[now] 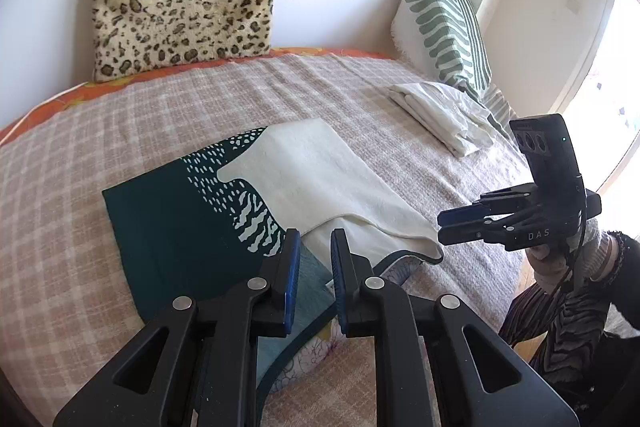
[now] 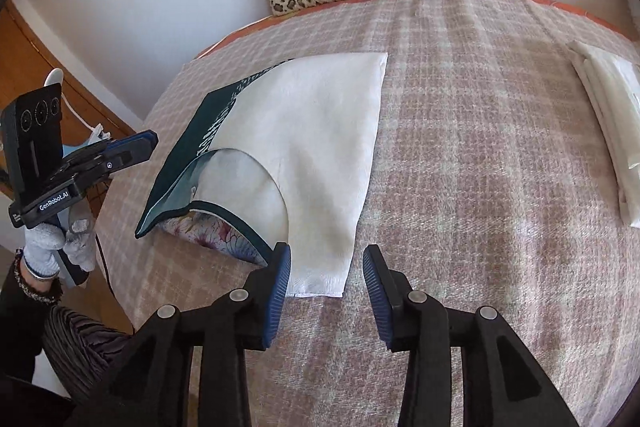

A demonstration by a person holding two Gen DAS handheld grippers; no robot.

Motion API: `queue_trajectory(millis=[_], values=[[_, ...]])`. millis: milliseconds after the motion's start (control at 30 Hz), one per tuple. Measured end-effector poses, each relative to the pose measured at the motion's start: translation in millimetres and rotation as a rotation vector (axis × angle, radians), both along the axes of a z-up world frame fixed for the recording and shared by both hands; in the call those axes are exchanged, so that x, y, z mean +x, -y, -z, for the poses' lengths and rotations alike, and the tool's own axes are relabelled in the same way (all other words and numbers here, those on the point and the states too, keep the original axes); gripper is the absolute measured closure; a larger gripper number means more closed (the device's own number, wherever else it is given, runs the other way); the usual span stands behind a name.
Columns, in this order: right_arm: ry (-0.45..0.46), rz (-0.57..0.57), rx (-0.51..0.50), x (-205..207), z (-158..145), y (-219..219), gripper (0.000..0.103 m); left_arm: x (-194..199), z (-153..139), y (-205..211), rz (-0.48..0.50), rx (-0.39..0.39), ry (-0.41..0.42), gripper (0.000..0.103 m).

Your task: Fold small clothes

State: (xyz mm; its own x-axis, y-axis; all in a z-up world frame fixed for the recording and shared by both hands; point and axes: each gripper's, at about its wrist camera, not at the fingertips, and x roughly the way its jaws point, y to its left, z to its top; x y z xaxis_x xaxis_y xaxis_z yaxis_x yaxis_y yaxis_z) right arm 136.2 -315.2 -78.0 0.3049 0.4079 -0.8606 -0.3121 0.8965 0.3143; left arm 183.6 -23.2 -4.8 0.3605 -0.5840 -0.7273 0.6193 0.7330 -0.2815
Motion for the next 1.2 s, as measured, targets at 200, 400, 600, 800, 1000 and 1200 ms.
queue_trajectory(millis=[200, 400, 600, 800, 1000, 1200], values=[[-0.077, 0.065, 0.105, 4.3, 14.8, 15.4, 0.087, 1.8, 20.2, 18.2, 0.060, 0.031, -0.041, 0.089], [0.052, 0.059, 0.180, 1.1, -24.7, 16.2, 0.103, -8.1, 34.2, 26.2, 0.126, 0.079, -0.056, 0.089], [0.158, -0.003, 0.063, -10.1, -41.3, 3.4, 0.093, -28.0, 56.0, 32.5, 0.195, 0.163, -0.044, 0.089], [0.107, -0.045, -0.090, -18.8, -9.6, -14.5, 0.064, -29.2, 51.7, 24.4, 0.198, 0.154, -0.058, 0.089], [-0.020, -0.002, 0.015, -7.6, 11.3, 0.5, 0.098, -31.0, 55.0, 22.8, 0.190, 0.149, -0.064, 0.089], [0.035, -0.014, -0.116, -17.3, 1.6, 8.3, 0.101, -31.9, 52.1, 17.3, 0.185, 0.130, -0.084, 0.088]])
